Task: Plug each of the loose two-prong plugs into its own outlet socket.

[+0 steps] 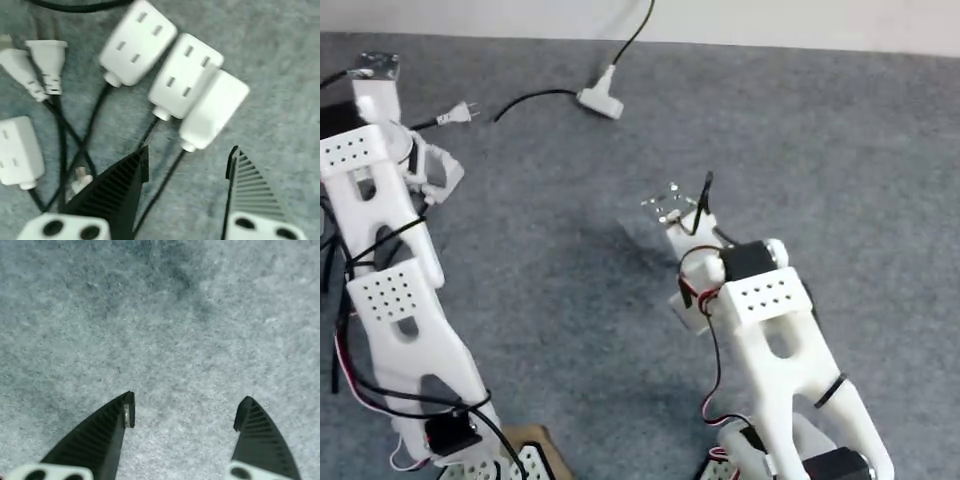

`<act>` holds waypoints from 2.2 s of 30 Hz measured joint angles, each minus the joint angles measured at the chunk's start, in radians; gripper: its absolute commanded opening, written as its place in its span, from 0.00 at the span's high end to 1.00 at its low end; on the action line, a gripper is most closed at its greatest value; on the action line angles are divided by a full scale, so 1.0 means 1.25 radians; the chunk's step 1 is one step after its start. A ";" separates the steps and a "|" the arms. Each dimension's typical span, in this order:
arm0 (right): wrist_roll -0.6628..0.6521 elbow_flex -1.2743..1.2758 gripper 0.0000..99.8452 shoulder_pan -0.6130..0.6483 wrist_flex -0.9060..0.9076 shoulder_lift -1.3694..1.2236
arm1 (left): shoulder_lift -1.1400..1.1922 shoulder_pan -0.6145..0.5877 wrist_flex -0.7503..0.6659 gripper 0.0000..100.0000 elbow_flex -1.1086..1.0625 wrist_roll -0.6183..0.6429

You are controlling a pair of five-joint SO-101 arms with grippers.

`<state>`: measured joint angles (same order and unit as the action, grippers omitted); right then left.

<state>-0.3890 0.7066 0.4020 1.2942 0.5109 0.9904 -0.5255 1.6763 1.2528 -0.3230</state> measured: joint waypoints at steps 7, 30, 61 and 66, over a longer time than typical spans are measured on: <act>0.002 0.000 0.69 0.001 0.000 0.000 | 0.000 -0.005 -0.009 0.74 -0.016 -0.038; 0.005 0.000 0.69 0.001 0.007 0.000 | 0.103 0.086 -0.006 0.80 -0.017 -0.095; 0.005 -0.001 0.69 0.002 0.010 0.000 | -0.097 0.174 0.043 0.84 -0.082 -0.115; 0.005 -0.001 0.69 0.002 0.010 0.000 | -0.048 0.130 0.011 0.84 -0.082 -0.114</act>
<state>-0.3828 0.7050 0.4051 1.3065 0.5109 0.9306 -0.3629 1.6901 1.1500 -0.4657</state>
